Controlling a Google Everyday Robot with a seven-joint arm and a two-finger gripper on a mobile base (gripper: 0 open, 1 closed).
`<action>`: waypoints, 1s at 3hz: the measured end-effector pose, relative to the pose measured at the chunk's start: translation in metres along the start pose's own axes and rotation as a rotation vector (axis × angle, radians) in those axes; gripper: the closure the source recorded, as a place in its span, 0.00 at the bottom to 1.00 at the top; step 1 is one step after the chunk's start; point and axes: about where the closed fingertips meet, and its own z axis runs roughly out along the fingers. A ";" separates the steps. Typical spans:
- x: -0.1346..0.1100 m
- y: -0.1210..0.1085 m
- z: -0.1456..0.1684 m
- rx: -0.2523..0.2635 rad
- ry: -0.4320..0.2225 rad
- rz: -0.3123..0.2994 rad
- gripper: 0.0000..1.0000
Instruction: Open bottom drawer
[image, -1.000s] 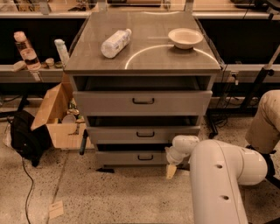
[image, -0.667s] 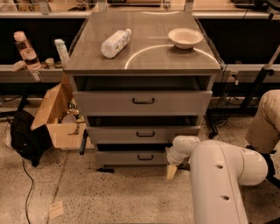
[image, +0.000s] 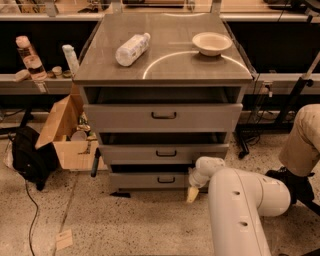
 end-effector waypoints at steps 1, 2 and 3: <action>0.000 0.000 0.000 0.000 0.000 0.000 0.00; 0.000 0.003 0.004 -0.046 0.000 0.009 0.00; -0.001 0.015 0.020 -0.191 -0.015 0.027 0.01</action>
Offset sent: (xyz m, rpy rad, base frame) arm 0.0036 0.0008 -0.0161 0.0361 0.2183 0.0218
